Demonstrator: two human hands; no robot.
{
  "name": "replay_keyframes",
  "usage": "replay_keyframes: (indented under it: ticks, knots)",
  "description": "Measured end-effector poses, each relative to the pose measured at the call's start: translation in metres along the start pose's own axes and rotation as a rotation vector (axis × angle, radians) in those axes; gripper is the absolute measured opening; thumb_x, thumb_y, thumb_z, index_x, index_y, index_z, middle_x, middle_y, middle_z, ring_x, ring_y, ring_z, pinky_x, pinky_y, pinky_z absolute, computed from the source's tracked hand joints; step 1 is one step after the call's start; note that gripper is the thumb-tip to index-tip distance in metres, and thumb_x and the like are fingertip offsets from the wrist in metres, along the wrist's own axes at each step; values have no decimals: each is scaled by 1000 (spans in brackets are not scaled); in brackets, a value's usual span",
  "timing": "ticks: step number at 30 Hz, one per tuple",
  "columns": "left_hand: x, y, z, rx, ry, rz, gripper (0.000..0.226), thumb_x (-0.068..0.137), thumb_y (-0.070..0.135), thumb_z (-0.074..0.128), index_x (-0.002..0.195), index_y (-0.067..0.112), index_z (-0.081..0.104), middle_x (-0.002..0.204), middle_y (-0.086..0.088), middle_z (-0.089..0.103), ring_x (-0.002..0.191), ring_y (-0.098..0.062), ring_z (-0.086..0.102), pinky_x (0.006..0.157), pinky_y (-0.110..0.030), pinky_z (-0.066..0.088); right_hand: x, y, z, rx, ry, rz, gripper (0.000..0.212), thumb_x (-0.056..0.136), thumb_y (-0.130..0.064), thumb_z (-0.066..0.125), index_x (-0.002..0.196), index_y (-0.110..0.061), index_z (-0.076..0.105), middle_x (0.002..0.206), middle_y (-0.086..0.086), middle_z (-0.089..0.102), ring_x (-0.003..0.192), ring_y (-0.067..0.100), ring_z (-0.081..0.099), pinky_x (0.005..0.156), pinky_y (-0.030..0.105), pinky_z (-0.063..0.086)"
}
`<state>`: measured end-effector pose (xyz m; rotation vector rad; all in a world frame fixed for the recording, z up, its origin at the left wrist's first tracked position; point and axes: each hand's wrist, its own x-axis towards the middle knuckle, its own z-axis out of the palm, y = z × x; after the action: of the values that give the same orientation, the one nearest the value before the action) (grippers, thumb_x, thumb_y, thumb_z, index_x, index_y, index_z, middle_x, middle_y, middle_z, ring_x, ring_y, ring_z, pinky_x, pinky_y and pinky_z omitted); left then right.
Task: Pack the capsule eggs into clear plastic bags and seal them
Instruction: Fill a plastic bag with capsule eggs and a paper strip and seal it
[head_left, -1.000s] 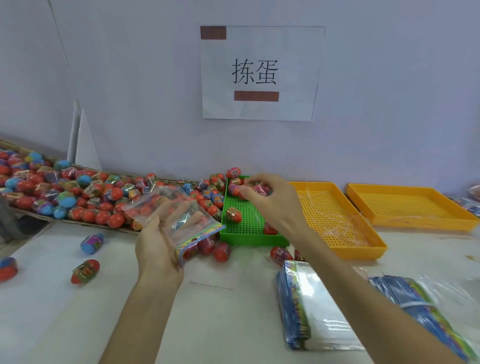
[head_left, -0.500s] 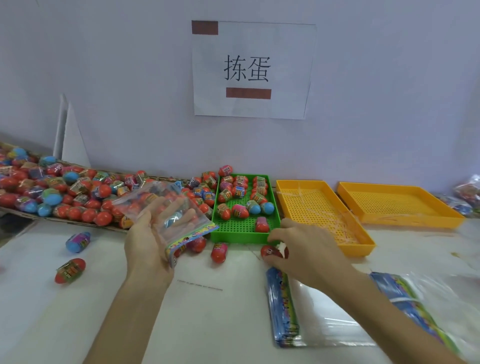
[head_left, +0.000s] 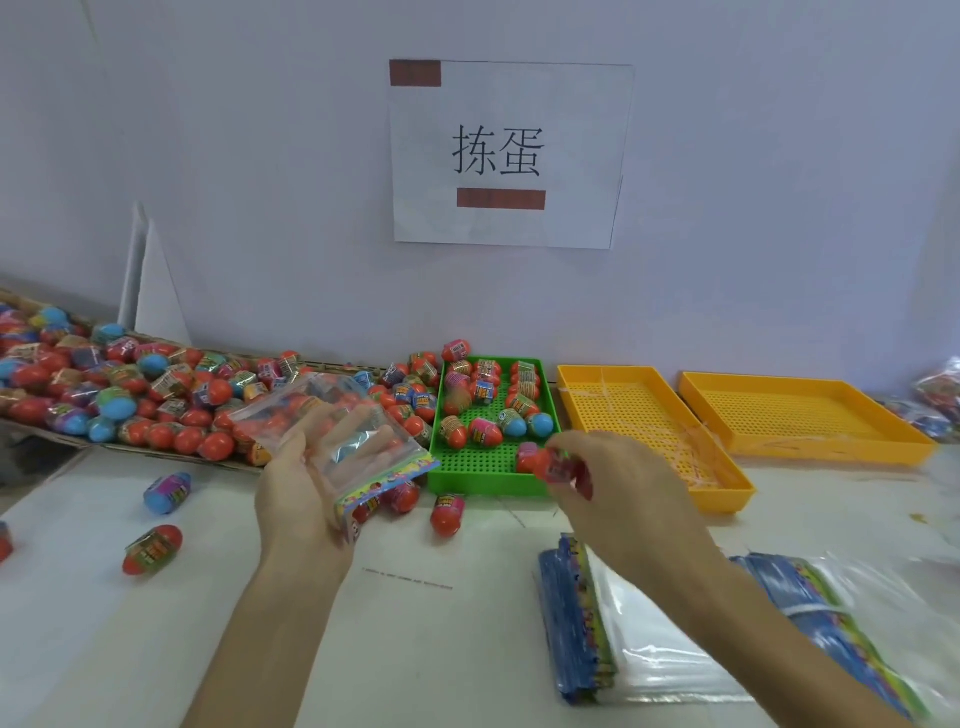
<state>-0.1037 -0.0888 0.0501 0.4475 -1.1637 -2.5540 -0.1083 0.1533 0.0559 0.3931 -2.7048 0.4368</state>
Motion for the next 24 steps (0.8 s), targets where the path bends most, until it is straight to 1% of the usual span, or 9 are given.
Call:
replay_keyframes:
  ticks: [2, 4, 6, 8, 11, 13, 18, 21, 24]
  knots:
    - [-2, 2, 1, -17, 20, 7, 30, 108, 22, 38, 125, 17, 63, 100, -3, 79, 82, -25, 78, 51, -27, 58, 19, -3, -3, 221, 123, -32, 24, 93, -36, 69, 117, -32, 68, 99, -10, 68, 87, 11, 59, 77, 29, 53]
    - [-4, 4, 2, -13, 46, 1, 29, 107, 22, 41, 121, 20, 66, 90, 2, 80, 73, -21, 77, 44, -20, 53, 44, -5, -4, 352, 107, -31, 38, 92, -31, 72, 129, -27, 66, 117, -3, 69, 104, 16, 62, 92, 29, 52]
    - [-6, 6, 3, -15, 89, 6, 29, 107, 23, 41, 120, 23, 68, 81, 7, 79, 64, -14, 76, 38, -14, 46, 62, -12, -2, 254, -125, -12, 63, 93, -36, 70, 150, -29, 45, 152, 3, 47, 138, 24, 44, 113, 39, 40]
    - [-4, 7, 1, -30, 133, 31, 30, 107, 22, 42, 124, 22, 66, 83, 7, 79, 68, -14, 76, 39, -15, 48, 62, -23, 12, 57, -233, -61, 81, 92, -48, 66, 159, -33, 22, 166, 1, 18, 151, 27, 23, 120, 51, 30]
    - [0, 9, -3, -67, 178, 56, 31, 107, 23, 42, 130, 19, 63, 103, -3, 79, 87, -22, 77, 49, -21, 55, 30, -57, 49, 65, -178, -288, 78, 87, -63, 60, 152, -33, 29, 156, -1, 29, 135, 26, 42, 105, 48, 46]
    - [0, 10, -3, -84, 182, 62, 33, 107, 26, 43, 132, 17, 62, 110, -5, 77, 91, -23, 77, 52, -23, 58, 13, -79, 75, 50, -207, -359, 81, 83, -70, 58, 148, -30, 32, 147, -2, 34, 126, 25, 44, 95, 45, 48]
    - [-2, 13, -4, -92, 195, 84, 31, 106, 30, 45, 131, 23, 62, 105, 2, 79, 93, -20, 76, 50, -19, 55, 18, -115, 107, -10, -164, -239, 92, 79, -82, 47, 146, -21, 29, 147, 5, 34, 124, 32, 40, 88, 46, 44]
    - [-3, 13, -5, -95, 191, 86, 31, 106, 29, 43, 129, 26, 64, 101, 4, 79, 89, -18, 77, 48, -16, 53, 21, -131, 117, -20, -157, -192, 88, 82, -75, 47, 146, -17, 30, 147, 11, 34, 116, 37, 44, 79, 44, 38]
    - [-3, 13, -4, -113, 178, 95, 31, 107, 26, 40, 129, 22, 62, 105, -1, 78, 96, -26, 75, 53, -23, 57, 24, -144, 124, -42, -156, -185, 69, 90, -57, 46, 144, -15, 35, 142, 16, 37, 112, 38, 44, 78, 45, 35]
